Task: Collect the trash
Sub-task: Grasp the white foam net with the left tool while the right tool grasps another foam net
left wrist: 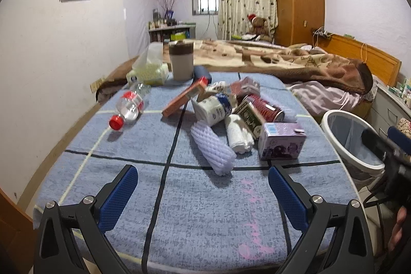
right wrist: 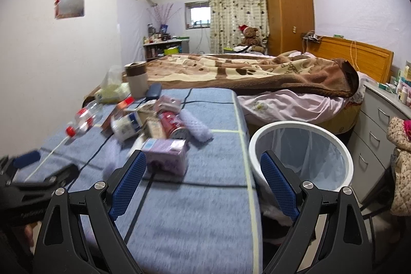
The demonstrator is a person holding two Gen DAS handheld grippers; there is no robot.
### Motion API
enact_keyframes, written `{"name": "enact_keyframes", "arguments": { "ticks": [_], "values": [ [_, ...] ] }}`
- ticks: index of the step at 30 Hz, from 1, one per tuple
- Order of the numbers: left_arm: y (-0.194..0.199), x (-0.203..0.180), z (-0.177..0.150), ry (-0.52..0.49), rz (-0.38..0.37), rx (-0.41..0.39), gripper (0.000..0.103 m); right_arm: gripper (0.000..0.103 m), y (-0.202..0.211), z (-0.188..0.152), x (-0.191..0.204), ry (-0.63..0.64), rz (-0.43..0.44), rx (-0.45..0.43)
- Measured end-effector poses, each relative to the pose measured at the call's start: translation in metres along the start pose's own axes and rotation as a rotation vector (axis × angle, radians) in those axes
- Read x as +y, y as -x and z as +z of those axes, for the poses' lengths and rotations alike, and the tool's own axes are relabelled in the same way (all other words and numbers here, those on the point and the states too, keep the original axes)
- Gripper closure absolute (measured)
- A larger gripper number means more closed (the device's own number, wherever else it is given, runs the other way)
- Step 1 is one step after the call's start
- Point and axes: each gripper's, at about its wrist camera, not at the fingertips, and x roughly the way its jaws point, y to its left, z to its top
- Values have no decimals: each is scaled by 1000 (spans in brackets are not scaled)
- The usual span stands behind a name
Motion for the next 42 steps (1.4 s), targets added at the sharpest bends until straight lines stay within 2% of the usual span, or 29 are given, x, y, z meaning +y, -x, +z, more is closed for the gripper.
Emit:
{"name": "enact_keyframes", "arguments": {
  "ticks": [8, 10, 12, 14, 16, 19, 23, 24, 25, 27, 30, 34, 39, 42],
  "values": [
    [-55, 7, 13, 21, -26, 66, 7, 11, -71, 18, -9, 42, 7, 57],
    [-70, 9, 18, 36, -45, 100, 13, 11, -91, 22, -12, 33, 29, 90],
    [-89, 10, 21, 46, -63, 138, 14, 11, -105, 25, -10, 43, 47, 112],
    [-104, 12, 22, 54, -74, 171, 22, 12, -118, 27, -8, 65, 41, 139],
    [-118, 14, 21, 67, -87, 209, 24, 19, -133, 29, -8, 77, 50, 176],
    [-132, 13, 19, 74, -104, 244, 31, 24, -150, 29, -9, 98, 50, 224],
    [-147, 15, 17, 67, -105, 286, 38, 26, -161, 30, -7, 110, 96, 263],
    [-150, 17, 17, 72, -103, 297, 41, 31, -164, 30, -5, 121, 114, 276],
    [-151, 18, 17, 72, -99, 295, 42, 35, -167, 31, -3, 131, 119, 288],
    [-152, 22, 18, 83, -106, 296, 43, 35, -171, 29, 2, 156, 123, 308],
    [-154, 26, 21, 94, -104, 296, 50, 39, -176, 28, 4, 151, 147, 340],
    [-157, 30, 23, 99, -100, 294, 57, 53, -181, 29, 3, 136, 166, 371],
    [-158, 32, 25, 105, -107, 295, 61, 65, -186, 28, 5, 147, 172, 385],
    [-158, 33, 25, 99, -107, 294, 70, 71, -184, 28, 5, 146, 170, 378]
  ]
}}
